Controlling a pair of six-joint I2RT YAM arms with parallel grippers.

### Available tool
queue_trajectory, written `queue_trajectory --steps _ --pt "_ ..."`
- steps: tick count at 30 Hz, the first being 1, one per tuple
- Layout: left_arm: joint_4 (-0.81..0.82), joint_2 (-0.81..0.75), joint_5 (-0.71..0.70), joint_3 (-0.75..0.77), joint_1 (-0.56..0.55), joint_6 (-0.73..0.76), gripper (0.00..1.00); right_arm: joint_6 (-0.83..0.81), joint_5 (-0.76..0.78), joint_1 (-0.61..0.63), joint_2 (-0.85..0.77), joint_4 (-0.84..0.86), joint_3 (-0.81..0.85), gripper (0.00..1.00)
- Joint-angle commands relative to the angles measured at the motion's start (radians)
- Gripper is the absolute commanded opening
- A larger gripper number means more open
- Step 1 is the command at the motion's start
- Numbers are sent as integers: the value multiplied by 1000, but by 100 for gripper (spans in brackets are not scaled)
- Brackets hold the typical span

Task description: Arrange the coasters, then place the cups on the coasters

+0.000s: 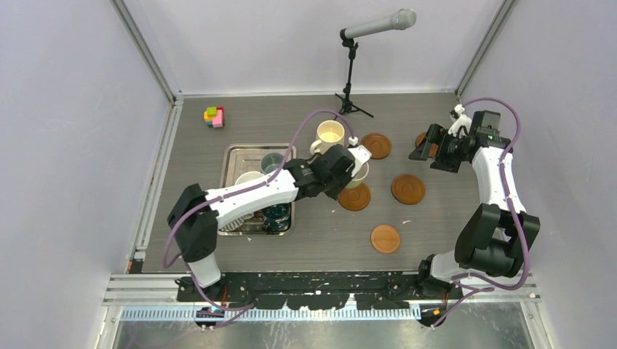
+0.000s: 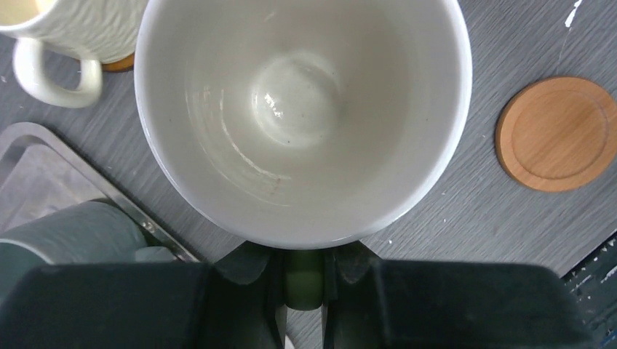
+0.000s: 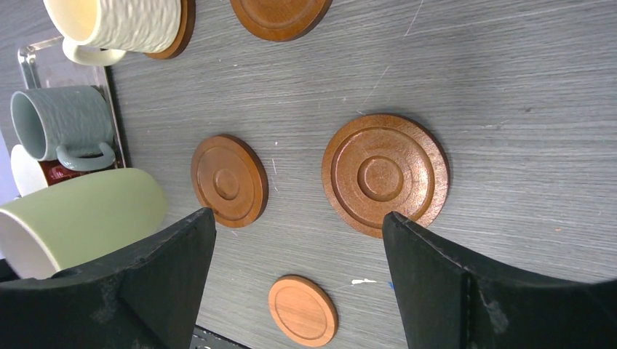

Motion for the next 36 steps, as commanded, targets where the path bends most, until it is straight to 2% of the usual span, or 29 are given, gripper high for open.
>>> queue_trajectory --steps 1,9,14,36 --pt "173 14 -78 17 -25 -74 0 3 2 -4 -51 30 -7 89" --pt "263 59 56 -54 -29 -79 0 -23 12 -4 -58 28 -23 93" --pt "361 63 92 -108 -29 -79 0 -32 21 -5 -58 18 -23 93" --pt "350 159 103 -69 4 -111 1 -31 -6 -5 -48 18 -23 93"
